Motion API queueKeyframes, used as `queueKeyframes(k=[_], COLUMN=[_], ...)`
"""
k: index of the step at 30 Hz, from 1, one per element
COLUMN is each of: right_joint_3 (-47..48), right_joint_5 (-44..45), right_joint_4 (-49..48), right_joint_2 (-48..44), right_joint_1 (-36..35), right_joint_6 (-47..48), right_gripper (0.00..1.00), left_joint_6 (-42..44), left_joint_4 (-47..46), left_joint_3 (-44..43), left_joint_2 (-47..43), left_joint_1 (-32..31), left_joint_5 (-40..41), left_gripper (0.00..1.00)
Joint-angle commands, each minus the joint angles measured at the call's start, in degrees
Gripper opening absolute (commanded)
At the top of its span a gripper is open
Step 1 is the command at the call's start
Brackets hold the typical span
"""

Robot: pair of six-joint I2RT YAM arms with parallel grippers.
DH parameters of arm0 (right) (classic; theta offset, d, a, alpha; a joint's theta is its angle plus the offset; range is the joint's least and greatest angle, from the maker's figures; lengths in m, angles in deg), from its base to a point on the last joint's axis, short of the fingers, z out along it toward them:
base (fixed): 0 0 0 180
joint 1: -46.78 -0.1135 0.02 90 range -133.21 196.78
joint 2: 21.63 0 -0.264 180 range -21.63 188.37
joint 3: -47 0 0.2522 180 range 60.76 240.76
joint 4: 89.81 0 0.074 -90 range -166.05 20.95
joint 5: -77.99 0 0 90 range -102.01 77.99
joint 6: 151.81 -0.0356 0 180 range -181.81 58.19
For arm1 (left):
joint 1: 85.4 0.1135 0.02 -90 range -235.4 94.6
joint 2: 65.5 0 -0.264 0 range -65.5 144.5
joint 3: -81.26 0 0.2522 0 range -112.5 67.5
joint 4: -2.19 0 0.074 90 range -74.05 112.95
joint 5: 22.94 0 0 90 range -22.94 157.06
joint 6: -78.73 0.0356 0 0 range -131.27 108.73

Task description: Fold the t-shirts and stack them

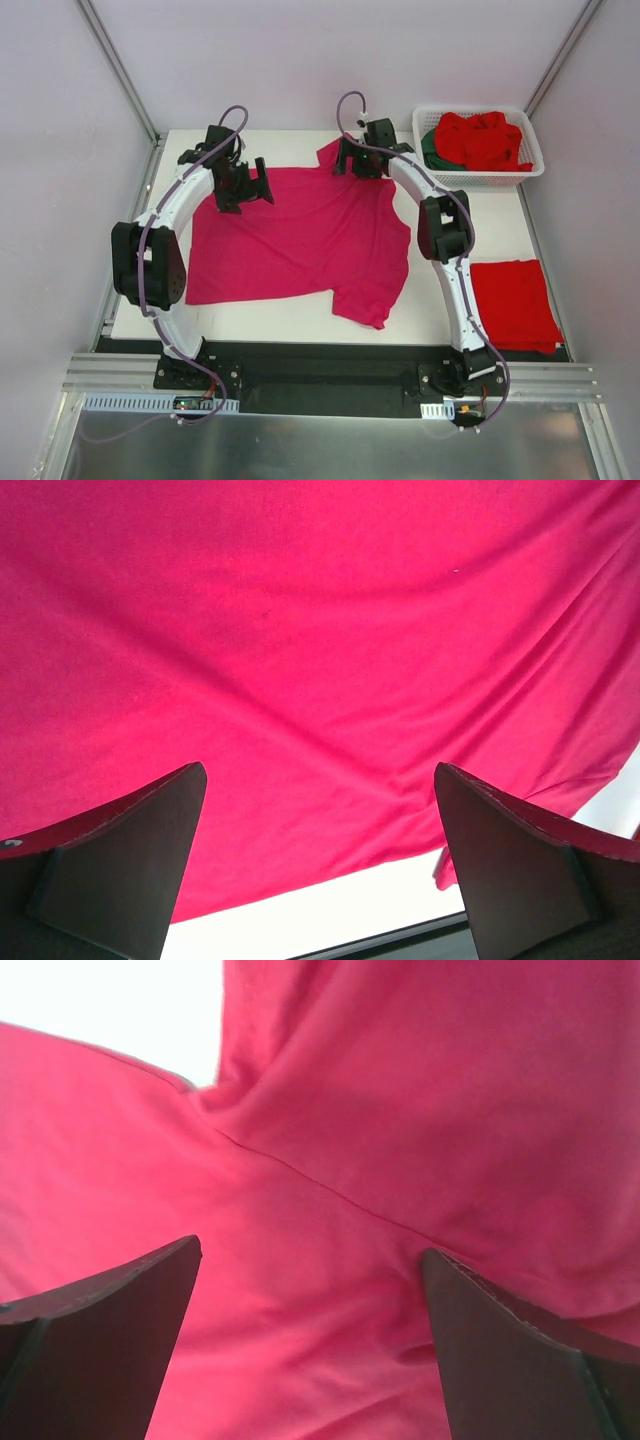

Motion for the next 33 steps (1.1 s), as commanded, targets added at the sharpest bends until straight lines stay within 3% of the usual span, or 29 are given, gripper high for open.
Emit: queueKeyframes(k=[1,9,26,33], right_joint_3=[2.9,2.6,5.2,0.9], right_joint_5=[-5.1,-8.2,-6.2,-10.9], right_joint_4=[-5.0,-11.0,-16.2,-24.5], right_joint_2=[-0.3,2.1,5.1,3.3], right_joint_1=[1.2,2.3,2.6,3.3], right_joint_6=[-5.9,-11.7,-15.5,-18.1], right_gripper=[0.96,0.96,0.96,0.96], left_joint_6=[1.2,1.3,1.7,1.4], left_joint_4=[-0.2,-0.2,-0.1,-0.4], left_joint_3=[0.7,1.7,4.4,4.6], left_joint_2=[-3.1,-4.1,-7.3,-7.4], left_joint_1=[-0.2,-0.3,-0.3,-0.3], left_joint_5=[-0.2,-0.5,0.6,0.1], left_gripper=[0.99,0.99,0.99,0.99])
